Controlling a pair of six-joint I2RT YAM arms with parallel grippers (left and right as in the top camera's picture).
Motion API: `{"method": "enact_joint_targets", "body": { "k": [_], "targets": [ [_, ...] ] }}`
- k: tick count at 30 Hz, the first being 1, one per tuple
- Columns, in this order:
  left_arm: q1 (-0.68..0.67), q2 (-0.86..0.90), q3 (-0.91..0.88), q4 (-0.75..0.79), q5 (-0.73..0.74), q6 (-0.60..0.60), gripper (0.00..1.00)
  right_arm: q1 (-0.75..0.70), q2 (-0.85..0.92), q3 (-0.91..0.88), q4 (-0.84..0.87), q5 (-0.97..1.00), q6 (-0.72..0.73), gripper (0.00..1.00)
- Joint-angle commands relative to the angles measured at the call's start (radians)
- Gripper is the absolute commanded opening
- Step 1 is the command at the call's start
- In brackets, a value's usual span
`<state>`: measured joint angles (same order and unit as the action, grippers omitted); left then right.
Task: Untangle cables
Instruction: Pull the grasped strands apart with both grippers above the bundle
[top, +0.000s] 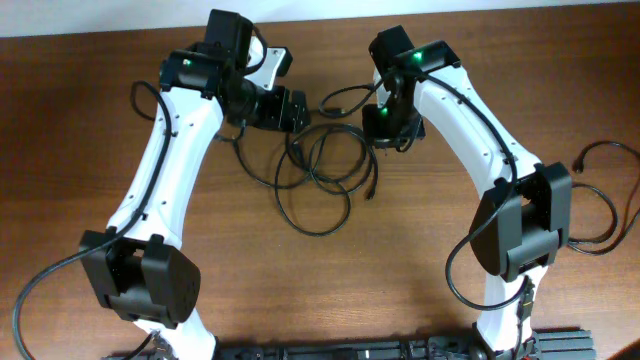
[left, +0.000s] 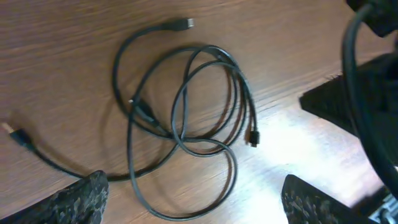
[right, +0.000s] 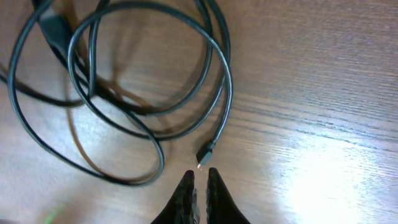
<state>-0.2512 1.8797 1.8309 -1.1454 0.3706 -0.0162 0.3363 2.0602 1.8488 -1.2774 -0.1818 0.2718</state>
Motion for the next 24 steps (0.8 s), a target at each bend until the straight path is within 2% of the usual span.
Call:
{"method": "enact_joint_targets", "body": {
  "k": [1, 3, 7, 8, 14, 16, 18, 21, 24],
  "targets": [
    [-0.002, 0.008, 0.002, -0.009, -0.081, 0.009, 0.88, 0.003, 0.008, -0.005, -0.010, -0.005, -0.058, 0.04],
    [-0.003, 0.023, 0.002, -0.012, -0.091, 0.010, 0.79, 0.003, 0.008, -0.005, -0.012, -0.005, -0.058, 0.07],
    [-0.005, 0.084, 0.002, -0.010, -0.090, 0.010, 0.74, -0.039, 0.008, -0.005, -0.032, -0.005, -0.034, 0.12],
    [-0.007, 0.115, 0.002, -0.008, -0.087, 0.010, 0.73, -0.076, 0.007, -0.005, -0.046, -0.005, -0.001, 0.12],
    [-0.096, 0.281, 0.002, 0.053, -0.037, 0.075, 0.65, -0.301, 0.007, -0.005, -0.155, -0.016, -0.012, 0.17],
    [-0.121, 0.328, 0.002, 0.071, -0.042, 0.074, 0.58, -0.352, 0.007, -0.005, -0.178, -0.016, -0.032, 0.16],
    [-0.134, 0.368, 0.002, 0.097, -0.080, 0.074, 0.44, -0.394, 0.007, -0.005, -0.190, -0.016, -0.056, 0.16],
    [-0.135, 0.400, 0.002, 0.116, -0.080, 0.074, 0.42, -0.423, 0.007, -0.005, -0.193, -0.016, -0.056, 0.17],
    [-0.134, 0.413, 0.003, 0.138, -0.106, 0.074, 0.36, -0.428, 0.007, -0.005, -0.192, -0.016, -0.056, 0.16]
  ]
}}
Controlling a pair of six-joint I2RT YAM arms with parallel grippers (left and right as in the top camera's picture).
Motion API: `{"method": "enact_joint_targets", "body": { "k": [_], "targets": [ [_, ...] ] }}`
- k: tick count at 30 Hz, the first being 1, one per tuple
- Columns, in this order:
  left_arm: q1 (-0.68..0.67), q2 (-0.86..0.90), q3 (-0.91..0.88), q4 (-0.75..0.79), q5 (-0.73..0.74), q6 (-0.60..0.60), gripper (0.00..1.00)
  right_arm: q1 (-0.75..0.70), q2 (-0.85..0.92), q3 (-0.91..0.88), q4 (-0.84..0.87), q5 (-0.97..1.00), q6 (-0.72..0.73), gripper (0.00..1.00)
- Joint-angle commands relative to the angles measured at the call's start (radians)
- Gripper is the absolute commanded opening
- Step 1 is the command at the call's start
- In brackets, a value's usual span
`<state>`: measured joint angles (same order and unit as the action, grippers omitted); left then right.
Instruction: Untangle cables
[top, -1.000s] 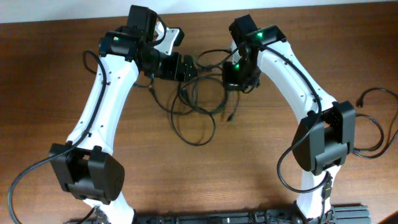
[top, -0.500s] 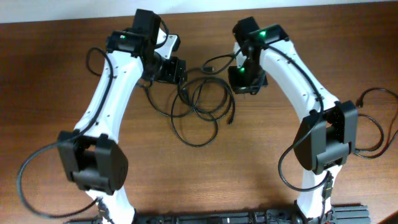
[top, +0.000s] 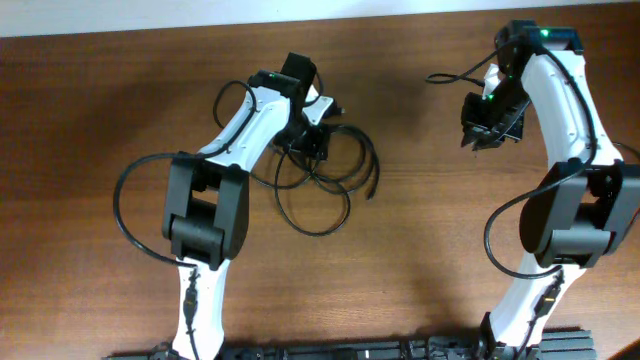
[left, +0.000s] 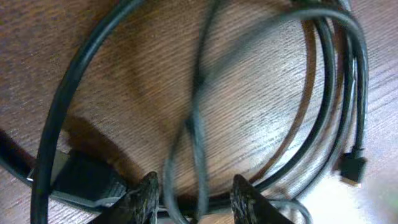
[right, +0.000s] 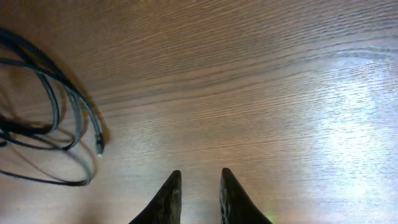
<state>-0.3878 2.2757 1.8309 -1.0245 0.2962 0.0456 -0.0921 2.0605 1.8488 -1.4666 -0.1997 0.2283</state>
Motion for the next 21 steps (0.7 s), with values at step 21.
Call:
{"method": "enact_joint_targets", "body": {
  "k": [21],
  "targets": [
    [-0.002, -0.084, 0.242, -0.151, -0.091, 0.013, 0.00, 0.001, 0.007, -0.005, -0.003, 0.021, -0.015, 0.16]
  ]
}}
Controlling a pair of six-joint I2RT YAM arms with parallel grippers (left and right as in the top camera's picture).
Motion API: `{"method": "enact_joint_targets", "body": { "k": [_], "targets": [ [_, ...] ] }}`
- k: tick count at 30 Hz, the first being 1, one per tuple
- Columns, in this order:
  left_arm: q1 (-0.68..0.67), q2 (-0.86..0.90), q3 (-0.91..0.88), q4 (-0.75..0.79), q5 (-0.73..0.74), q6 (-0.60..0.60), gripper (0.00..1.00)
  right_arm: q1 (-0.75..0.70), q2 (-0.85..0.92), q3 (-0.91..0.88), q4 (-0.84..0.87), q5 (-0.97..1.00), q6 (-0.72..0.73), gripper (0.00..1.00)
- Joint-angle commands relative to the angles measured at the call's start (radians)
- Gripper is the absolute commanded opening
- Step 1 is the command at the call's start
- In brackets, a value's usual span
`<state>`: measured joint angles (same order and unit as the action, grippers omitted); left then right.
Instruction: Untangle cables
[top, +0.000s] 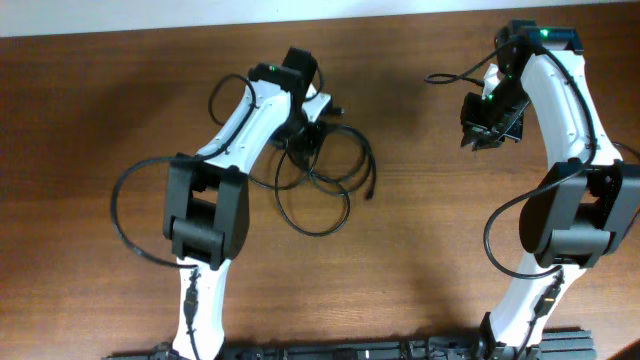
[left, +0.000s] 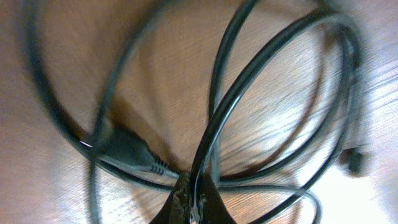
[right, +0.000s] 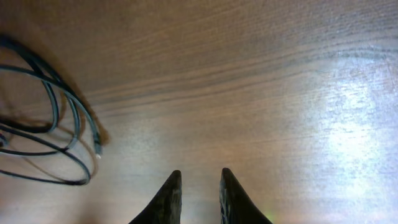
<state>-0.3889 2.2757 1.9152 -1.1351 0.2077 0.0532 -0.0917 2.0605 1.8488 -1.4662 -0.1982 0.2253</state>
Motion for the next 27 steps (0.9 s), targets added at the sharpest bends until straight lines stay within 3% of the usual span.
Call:
{"method": "enact_joint_targets", "body": {
  "k": [1, 12, 18, 19, 21, 22, 24, 26, 27],
  "targets": [
    [-0.001, -0.116, 0.235, -0.070, 0.002, 0.005, 0.00, 0.000, 0.007, -0.005, -0.002, 0.019, -0.012, 0.17],
    [0.047, -0.272, 0.395, -0.097, 0.259, 0.054, 0.00, 0.000, 0.007, -0.005, 0.000, 0.030, -0.012, 0.17],
    [0.258, -0.423, 0.617, -0.022, 0.615, -0.016, 0.00, 0.001, 0.007, -0.005, 0.000, 0.025, -0.012, 0.18],
    [0.298, -0.445, 0.625, 0.025, 0.705, -0.056, 0.00, 0.001, 0.007, -0.005, 0.003, -0.004, -0.012, 0.22],
    [0.326, -0.461, 0.625, 0.088, 0.803, -0.109, 0.00, 0.001, 0.007, -0.005, 0.017, -0.165, -0.130, 0.24],
    [0.327, -0.462, 0.624, 0.115, 0.829, -0.132, 0.00, 0.001, 0.007, -0.005, 0.019, -0.328, -0.258, 0.25],
    [0.327, -0.462, 0.624, 0.140, 0.827, -0.136, 0.00, 0.007, 0.007, -0.005, 0.003, -0.633, -0.501, 0.39],
    [0.327, -0.462, 0.624, 0.173, 0.826, -0.147, 0.00, 0.030, 0.007, -0.005, 0.012, -0.738, -0.581, 0.51],
    [0.327, -0.462, 0.624, 0.201, 0.832, -0.165, 0.00, 0.039, 0.007, -0.005, 0.021, -0.737, -0.581, 0.51]
  ]
}}
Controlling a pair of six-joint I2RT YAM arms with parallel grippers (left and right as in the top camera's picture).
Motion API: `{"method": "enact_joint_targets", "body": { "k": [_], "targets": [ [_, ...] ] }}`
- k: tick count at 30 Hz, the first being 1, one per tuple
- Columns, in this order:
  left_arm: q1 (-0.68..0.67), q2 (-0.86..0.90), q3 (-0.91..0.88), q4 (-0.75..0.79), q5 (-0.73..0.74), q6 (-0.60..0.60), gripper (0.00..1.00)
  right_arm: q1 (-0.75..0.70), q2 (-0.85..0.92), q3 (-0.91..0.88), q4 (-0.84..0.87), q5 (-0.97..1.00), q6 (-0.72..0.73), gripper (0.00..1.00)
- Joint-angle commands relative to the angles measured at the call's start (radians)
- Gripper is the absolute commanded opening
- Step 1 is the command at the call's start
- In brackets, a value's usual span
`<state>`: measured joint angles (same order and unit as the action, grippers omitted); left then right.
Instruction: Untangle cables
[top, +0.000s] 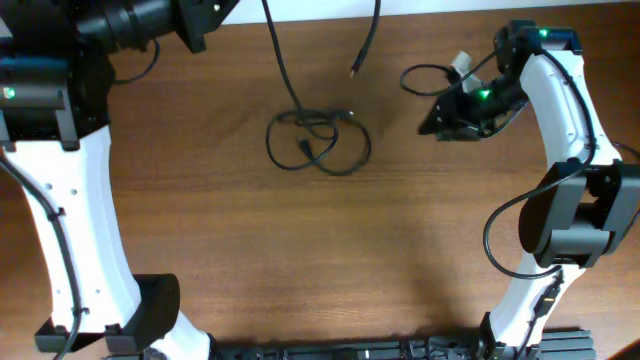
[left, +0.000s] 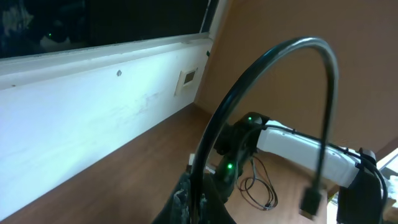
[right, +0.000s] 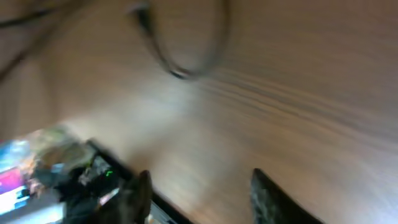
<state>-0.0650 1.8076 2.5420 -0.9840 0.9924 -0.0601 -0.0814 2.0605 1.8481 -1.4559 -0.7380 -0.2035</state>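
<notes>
My left gripper (left: 199, 185) is shut on a black cable (left: 273, 68) and held high above the table. The cable arcs over the fingers, and its connector (left: 309, 202) dangles free. In the overhead view this cable (top: 281, 60) hangs down to a small knot of black loops (top: 318, 140) on the table, with the loose end (top: 357, 68) beside it. My right gripper (top: 432, 125) hovers to the right of the knot. It is open (right: 202, 190) with nothing between the fingers, and its view is blurred.
The wooden table (top: 300, 260) carries the knot at its far middle. A white wall with a window ledge (left: 93, 93) runs behind the table. The right arm's own wiring (top: 425, 75) loops beside its wrist.
My left gripper was shut on a strand down at the tangle and is now high up with the cable. The tangle on the table is smaller. My right gripper is open wider and points left.
Both grippers were first at the tangle, the left open and the right shut by a connector. Then the right one was away to the right, slightly open, while the left was down around strands. The left then shut on one strand and now holds it high.
</notes>
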Motion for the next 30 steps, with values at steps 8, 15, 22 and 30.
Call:
{"method": "enact_joint_targets", "body": {
  "k": [8, 15, 22, 30],
  "targets": [
    [0.003, 0.006, -0.002, 0.243, 0.084, -0.137, 0.00, 0.146, 0.007, -0.004, 0.049, -0.263, -0.163, 0.65],
    [0.003, 0.006, -0.002, 0.253, 0.058, -0.138, 0.00, 0.172, 0.007, -0.004, 0.171, -0.613, -0.158, 0.68],
    [0.003, 0.006, -0.002, 0.249, 0.058, -0.137, 0.00, 0.288, 0.007, -0.004, 0.249, -0.612, -0.138, 0.67],
    [0.003, 0.006, -0.003, 0.175, -0.041, -0.126, 0.00, 0.389, 0.007, -0.004, 0.345, -0.205, 0.198, 0.35]
  ]
}}
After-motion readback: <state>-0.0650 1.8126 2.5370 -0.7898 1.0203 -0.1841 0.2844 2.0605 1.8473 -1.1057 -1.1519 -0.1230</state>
